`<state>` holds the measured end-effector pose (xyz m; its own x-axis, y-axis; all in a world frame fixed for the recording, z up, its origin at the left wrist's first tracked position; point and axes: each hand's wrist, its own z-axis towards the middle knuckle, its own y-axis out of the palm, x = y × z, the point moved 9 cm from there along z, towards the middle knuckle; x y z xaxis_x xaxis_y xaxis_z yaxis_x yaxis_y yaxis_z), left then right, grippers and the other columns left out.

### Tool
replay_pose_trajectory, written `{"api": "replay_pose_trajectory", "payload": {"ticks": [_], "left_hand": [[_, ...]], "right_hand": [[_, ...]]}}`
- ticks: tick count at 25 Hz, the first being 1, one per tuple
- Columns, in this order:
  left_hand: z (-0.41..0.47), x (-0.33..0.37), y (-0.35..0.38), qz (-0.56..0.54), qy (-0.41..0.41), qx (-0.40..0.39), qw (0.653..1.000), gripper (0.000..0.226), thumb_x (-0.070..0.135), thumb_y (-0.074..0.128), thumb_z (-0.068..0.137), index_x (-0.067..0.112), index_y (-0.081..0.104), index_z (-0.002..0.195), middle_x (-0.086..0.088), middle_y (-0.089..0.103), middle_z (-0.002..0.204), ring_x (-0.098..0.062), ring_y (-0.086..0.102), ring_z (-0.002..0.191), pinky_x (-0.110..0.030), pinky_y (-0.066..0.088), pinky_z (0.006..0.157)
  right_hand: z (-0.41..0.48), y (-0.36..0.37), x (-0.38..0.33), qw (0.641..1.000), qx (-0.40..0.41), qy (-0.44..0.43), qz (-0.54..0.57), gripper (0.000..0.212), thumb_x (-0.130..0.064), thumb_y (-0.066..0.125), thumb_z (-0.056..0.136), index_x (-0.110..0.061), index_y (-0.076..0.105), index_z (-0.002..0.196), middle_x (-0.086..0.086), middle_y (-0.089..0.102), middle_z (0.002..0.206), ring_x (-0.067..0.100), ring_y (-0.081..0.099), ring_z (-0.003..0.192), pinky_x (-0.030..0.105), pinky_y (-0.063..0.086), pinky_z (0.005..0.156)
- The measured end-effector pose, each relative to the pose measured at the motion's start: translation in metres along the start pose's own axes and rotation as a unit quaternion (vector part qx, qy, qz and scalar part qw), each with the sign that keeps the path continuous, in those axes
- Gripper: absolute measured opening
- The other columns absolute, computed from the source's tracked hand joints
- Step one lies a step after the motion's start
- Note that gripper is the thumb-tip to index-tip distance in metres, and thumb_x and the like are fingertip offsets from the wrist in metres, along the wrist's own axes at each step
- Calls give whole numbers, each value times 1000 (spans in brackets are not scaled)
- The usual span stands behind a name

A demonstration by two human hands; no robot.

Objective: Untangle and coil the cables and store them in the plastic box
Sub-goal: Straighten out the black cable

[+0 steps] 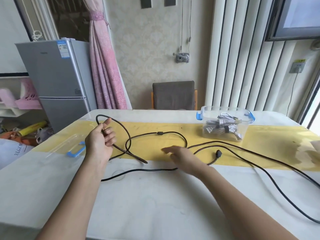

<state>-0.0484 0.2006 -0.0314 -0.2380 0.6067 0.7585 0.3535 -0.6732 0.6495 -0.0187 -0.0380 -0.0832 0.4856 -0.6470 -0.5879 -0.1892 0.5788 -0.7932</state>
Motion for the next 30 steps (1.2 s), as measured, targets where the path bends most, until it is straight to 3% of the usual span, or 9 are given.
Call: {"api": "replay_pose_trajectory", "payload": {"ticks": [3, 7, 10, 14, 18, 21, 26, 29, 30], "left_hand": [[5, 18, -16, 19, 42, 41, 998, 20, 14, 38, 100, 17, 56, 107, 1, 43, 57, -4, 22, 33, -15, 14, 33], [4, 63, -41, 27, 168, 91, 981, 30, 12, 27, 101, 23, 49, 119, 2, 45, 70, -4, 27, 39, -15, 20, 40], [0, 94, -78, 5, 232, 179, 956, 28, 5, 23, 93, 21, 44, 101, 4, 43, 75, -5, 32, 43, -16, 23, 40], [7, 54, -84, 224, 52, 133, 964, 29, -3, 30, 94, 15, 47, 79, 2, 53, 53, -4, 32, 28, -10, 21, 32], [3, 27, -108, 612, -86, 136, 774, 17, 1, 37, 95, -6, 52, 97, -19, 60, 64, -26, 55, 49, -24, 47, 46], [-1, 56, -119, 780, -78, 159, 601, 18, 10, 45, 88, -3, 57, 86, -16, 65, 64, -29, 65, 62, -32, 53, 65], [-26, 72, -78, 705, -78, 112, 696, 26, 23, 56, 92, -3, 57, 87, -8, 54, 46, -20, 44, 33, -21, 41, 47], [-44, 77, -16, 818, 66, 70, 567, 36, 34, 57, 88, 5, 65, 68, 2, 65, 47, -18, 62, 52, -30, 53, 68], [-47, 66, 5, 822, 115, 30, 557, 37, 36, 57, 88, 7, 65, 66, 4, 66, 49, -17, 64, 57, -30, 53, 71]], "right_hand": [[-16, 58, -54, 986, -104, -123, -46, 41, -43, 55, 91, -18, 57, 123, -2, 57, 118, 13, 51, 108, 23, 41, 89], [-20, 50, -64, 977, -84, -184, -66, 19, -26, 52, 95, -12, 64, 101, 4, 65, 94, 21, 56, 85, 29, 43, 73], [-14, -40, -21, 992, 114, -61, -9, 23, -29, 53, 95, -16, 72, 93, -14, 61, 64, 7, 54, 60, 12, 38, 59], [-26, -89, 46, 974, 175, 146, -9, 51, -43, 53, 92, -20, 66, 48, -5, 43, 38, 8, 42, 42, 21, 35, 49], [-25, -37, 67, 956, -55, 220, -188, 40, -40, 62, 80, -21, 55, 46, -2, 47, 52, 15, 42, 52, 25, 32, 49], [-16, -48, 61, 973, 28, 187, -136, 18, -33, 72, 76, -18, 63, 71, -1, 57, 70, 18, 52, 70, 26, 37, 54], [-8, -59, 62, 966, 135, 175, -131, 12, -19, 57, 86, -14, 65, 92, 5, 66, 96, 23, 57, 90, 28, 42, 66], [-13, -59, 76, 962, 139, 198, -130, 23, -12, 46, 89, -13, 67, 100, 7, 66, 103, 25, 57, 97, 27, 42, 71], [-17, -63, 81, 959, 145, 209, -127, 27, -8, 44, 88, -13, 67, 101, 7, 66, 106, 26, 57, 99, 28, 43, 72]]}}
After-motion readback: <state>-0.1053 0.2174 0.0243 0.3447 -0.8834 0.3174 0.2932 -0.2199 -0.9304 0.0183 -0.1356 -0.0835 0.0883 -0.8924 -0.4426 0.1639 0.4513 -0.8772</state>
